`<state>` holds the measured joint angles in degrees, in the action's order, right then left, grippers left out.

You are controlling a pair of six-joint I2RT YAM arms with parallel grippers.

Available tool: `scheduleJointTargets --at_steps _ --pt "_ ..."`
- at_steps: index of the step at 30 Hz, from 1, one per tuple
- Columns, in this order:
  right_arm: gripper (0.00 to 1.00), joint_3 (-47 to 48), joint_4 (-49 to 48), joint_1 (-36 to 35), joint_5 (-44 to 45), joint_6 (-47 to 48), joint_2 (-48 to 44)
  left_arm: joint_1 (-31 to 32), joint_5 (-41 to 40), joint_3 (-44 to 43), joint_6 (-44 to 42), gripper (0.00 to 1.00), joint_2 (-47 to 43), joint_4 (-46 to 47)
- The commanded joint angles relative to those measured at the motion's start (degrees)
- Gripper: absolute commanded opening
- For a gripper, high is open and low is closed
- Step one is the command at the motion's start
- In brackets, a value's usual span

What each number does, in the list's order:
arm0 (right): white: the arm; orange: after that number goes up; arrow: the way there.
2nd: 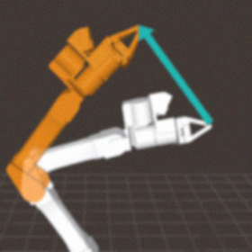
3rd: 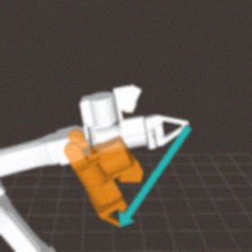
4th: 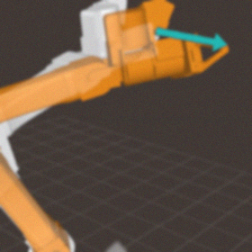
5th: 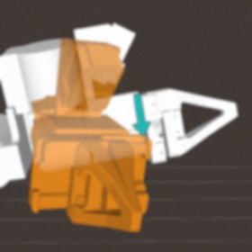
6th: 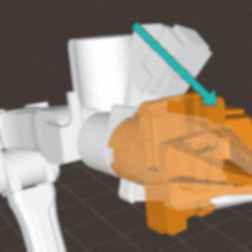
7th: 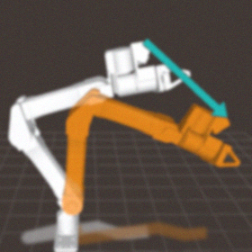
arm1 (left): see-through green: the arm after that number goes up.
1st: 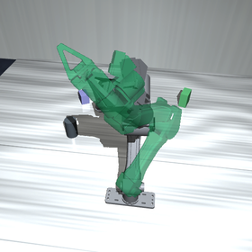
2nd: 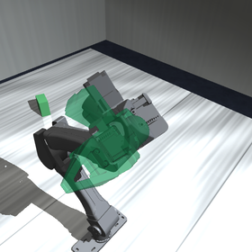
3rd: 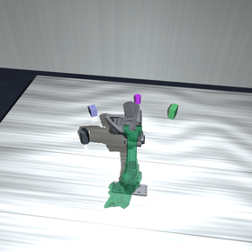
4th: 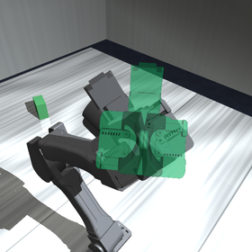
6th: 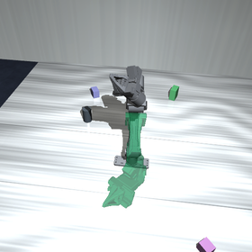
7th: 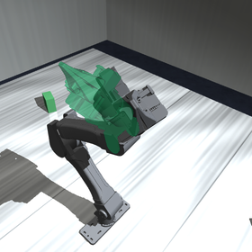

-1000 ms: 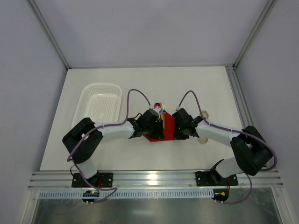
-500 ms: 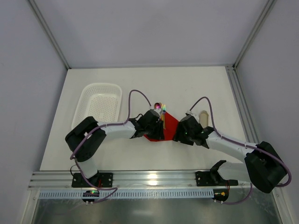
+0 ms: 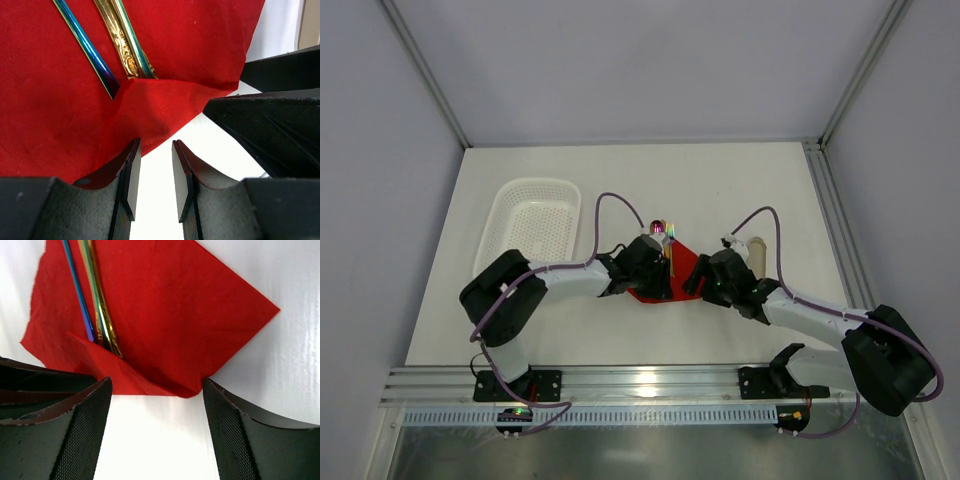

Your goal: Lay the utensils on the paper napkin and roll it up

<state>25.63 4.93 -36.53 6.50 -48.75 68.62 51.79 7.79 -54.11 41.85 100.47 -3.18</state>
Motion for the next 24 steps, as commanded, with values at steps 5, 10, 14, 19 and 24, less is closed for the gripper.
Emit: scheduleJointTargets --at_steps 5,10,14,19,24 --pt "0.78 -5.2 -13.4 0.2 -0.7 -1.5 -2.7 0.2 0.8 0.4 0.7 0.35 -0.2 2.2" --pt "0.79 -8.7 -20.8 0.1 -2.2 -1.2 -7.4 0.2 0.9 0.6 0.8 0.36 -0.1 2.3" --pt "0.82 -12.9 -29.0 0.1 -3.9 0.6 -10.3 0.2 0.7 0.9 1.0 0.36 -0.2 2.7" --pt "0.84 -12.6 -33.7 0.1 -8.2 5.2 -9.9 0.2 0.7 1.1 1.1 0.36 0.0 2.7" --pt "0.85 -13.6 -36.0 0.1 -9.7 6.9 -8.0 0.2 0.9 1.5 1.4 0.36 0.0 2.9"
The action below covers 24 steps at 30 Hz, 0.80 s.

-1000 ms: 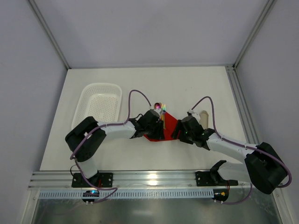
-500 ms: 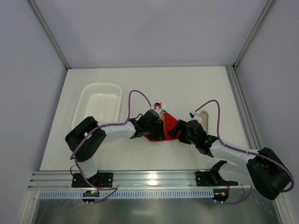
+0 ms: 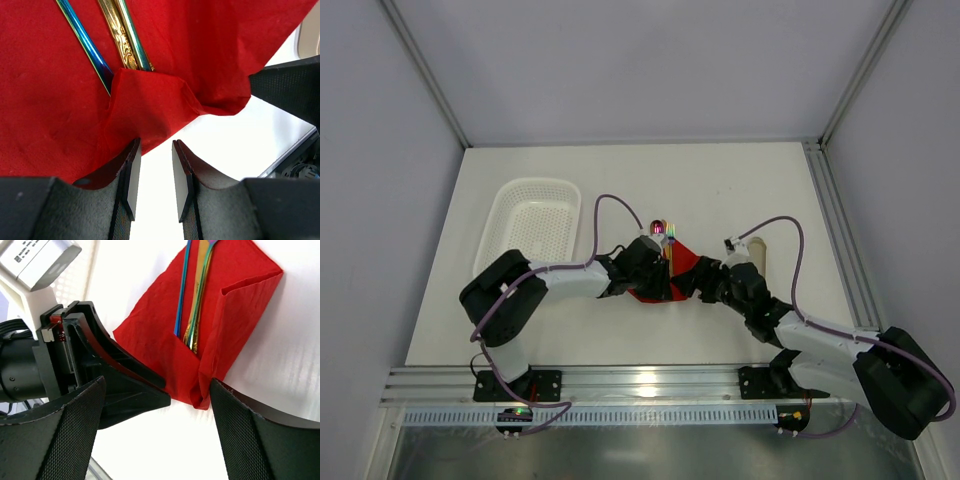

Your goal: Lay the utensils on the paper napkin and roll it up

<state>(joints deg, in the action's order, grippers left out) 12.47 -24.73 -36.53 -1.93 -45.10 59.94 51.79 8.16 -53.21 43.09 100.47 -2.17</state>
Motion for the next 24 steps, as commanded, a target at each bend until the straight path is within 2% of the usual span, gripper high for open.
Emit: scheduleJointTargets --at_steps 1,8,16,19,24 --pt "0.85 -0.6 -5.8 0.1 -1.1 3.5 0.8 0.2 0.5 0.7 0.2 0.36 -0.1 1.9" --pt "0.85 -0.5 2.7 0.1 1.7 6.1 0.8 0.2 0.4 0.2 0.1 0.36 -0.2 1.8" --pt "0.84 -1.7 0.9 0.2 0.5 7.9 2.6 0.2 0.6 -0.2 0.0 0.36 0.3 1.6" --pt "0.81 -2.2 0.9 0.1 0.7 8.6 2.5 0.2 0.4 -0.3 -0.2 0.36 0.2 1.4" --pt "0.69 -2.0 1.2 0.1 1.3 10.2 2.0 0.2 0.4 -0.5 -0.2 0.36 0.2 1.1"
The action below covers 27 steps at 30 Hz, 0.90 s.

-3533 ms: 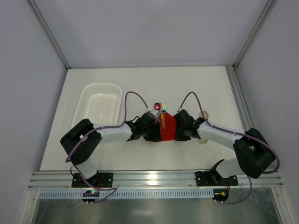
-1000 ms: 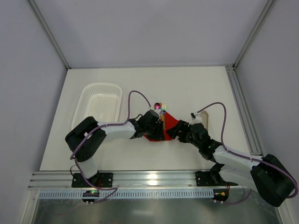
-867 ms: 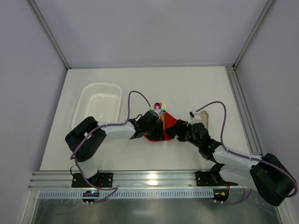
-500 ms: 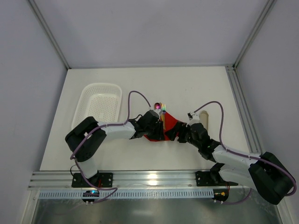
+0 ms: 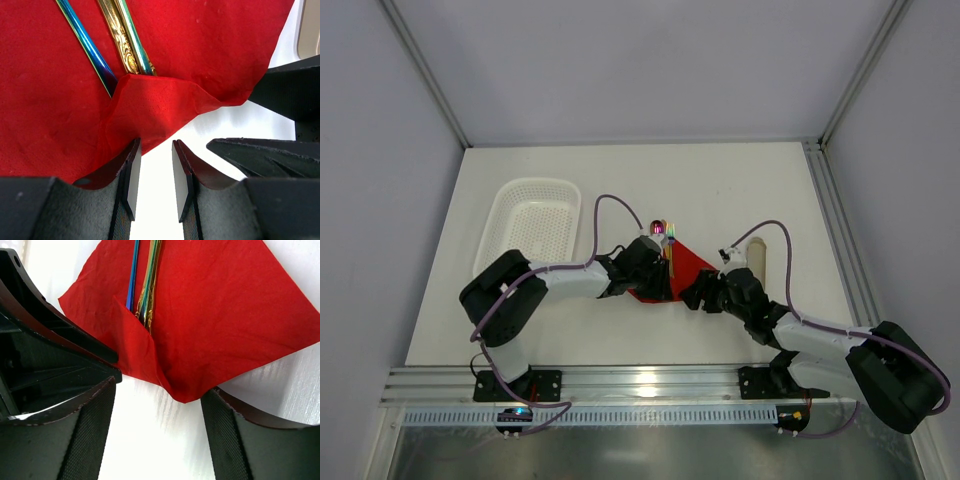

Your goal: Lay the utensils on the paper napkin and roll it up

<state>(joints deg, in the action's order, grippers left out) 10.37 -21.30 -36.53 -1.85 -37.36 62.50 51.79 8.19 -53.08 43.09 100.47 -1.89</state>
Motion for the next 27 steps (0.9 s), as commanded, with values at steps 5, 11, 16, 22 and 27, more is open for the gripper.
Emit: scheduleJointTargets --at_steps 5,11,16,22,27 --pt "0.53 1.7 -0.5 0.1 1.6 4.5 0.8 0.2 0.5 -0.8 -0.2 0.36 0.3 0.6" --pt "0.4 3.1 0.6 0.1 4.7 6.7 1.7 0.2 0.6 -1.2 -0.2 0.36 0.5 0.3" --pt "0.33 3.8 0.4 0.2 5.0 8.3 2.3 0.2 0.7 -1.6 -0.5 0.36 0.8 0.0" --pt "0.35 4.5 -1.7 0.1 2.6 8.3 5.0 0.2 0.6 -1.6 -0.6 0.36 0.9 -0.3" --pt "0.38 5.0 -2.3 0.1 2.7 8.5 6.2 0.2 0.5 -1.6 -0.7 0.36 0.8 -0.5"
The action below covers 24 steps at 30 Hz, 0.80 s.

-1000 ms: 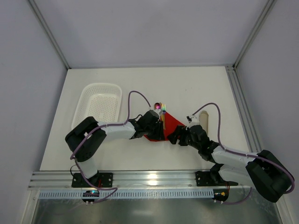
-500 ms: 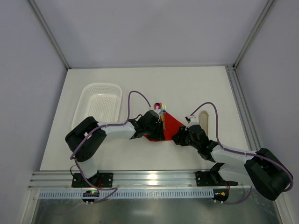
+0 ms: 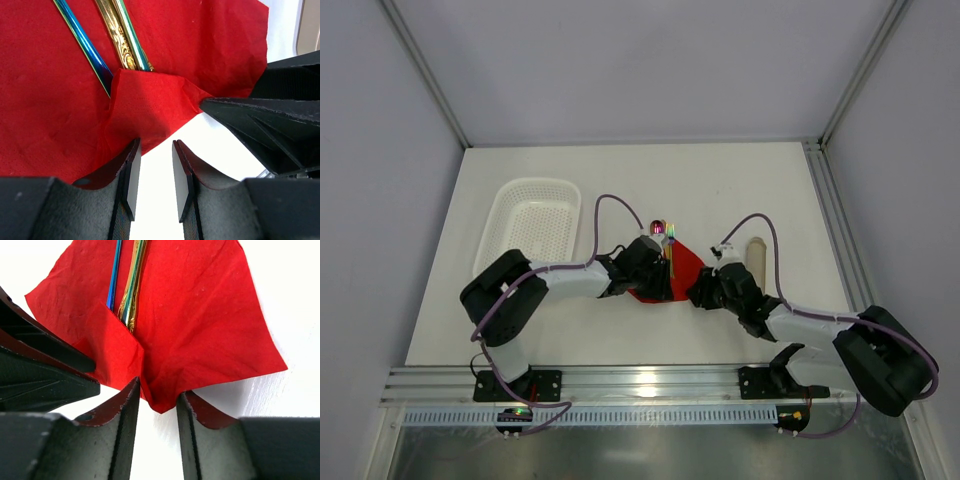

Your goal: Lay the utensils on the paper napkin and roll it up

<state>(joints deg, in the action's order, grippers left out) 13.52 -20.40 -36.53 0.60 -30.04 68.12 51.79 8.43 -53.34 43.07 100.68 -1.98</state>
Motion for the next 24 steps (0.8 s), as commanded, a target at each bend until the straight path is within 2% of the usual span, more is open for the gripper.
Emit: scheduleJointTargets --at_steps 1,3,4,5,6,7,11,13,17,21,24 --pt "0.36 2.1 -3.0 0.1 0.2 1.4 1.0 0.2 0.4 -1.4 -0.7 0.36 0.7 -0.5" --pt "0.26 2.5 -2.8 0.1 0.1 1.6 1.1 0.2 0.5 -1.4 -0.8 0.36 0.6 -0.5" --pt "0.16 2.6 -2.6 0.1 0.2 1.7 1.1 0.2 0.4 -1.4 -0.8 0.36 0.6 -0.7" --pt "0.1 2.9 -2.3 0.1 0.1 2.1 1.2 0.2 0.2 -1.5 -0.6 0.36 0.6 -0.7" --pt "0.05 3.2 -1.4 0.1 0.2 2.3 1.2 0.2 0.1 -1.6 -0.5 0.36 0.7 -0.7" --pt "0.04 3.4 -1.0 0.1 0.2 2.4 1.2 0.2 0.1 -1.7 -0.5 0.36 0.7 -1.1" --pt "0.05 3.9 0.2 -0.2 0.5 1.9 0.7 0.2 0.3 -1.7 -0.1 0.36 0.9 -1.0" --pt "0.14 3.9 0.4 -0.3 0.5 1.7 -0.2 0.2 0.1 -1.5 0.0 0.36 0.8 -1.0" --pt "0.22 3.6 0.0 -0.3 0.2 1.1 -1.9 0.2 -0.3 -1.5 0.3 0.36 0.8 -1.4" --pt "0.26 3.6 -1.8 -0.4 0.2 1.5 -1.9 0.2 -0.2 -1.6 0.7 0.36 0.8 -1.5" --pt "0.29 3.4 -5.1 -0.6 -3.7 2.2 -1.0 0.2 0.1 -1.9 0.7 0.36 0.8 -1.8"
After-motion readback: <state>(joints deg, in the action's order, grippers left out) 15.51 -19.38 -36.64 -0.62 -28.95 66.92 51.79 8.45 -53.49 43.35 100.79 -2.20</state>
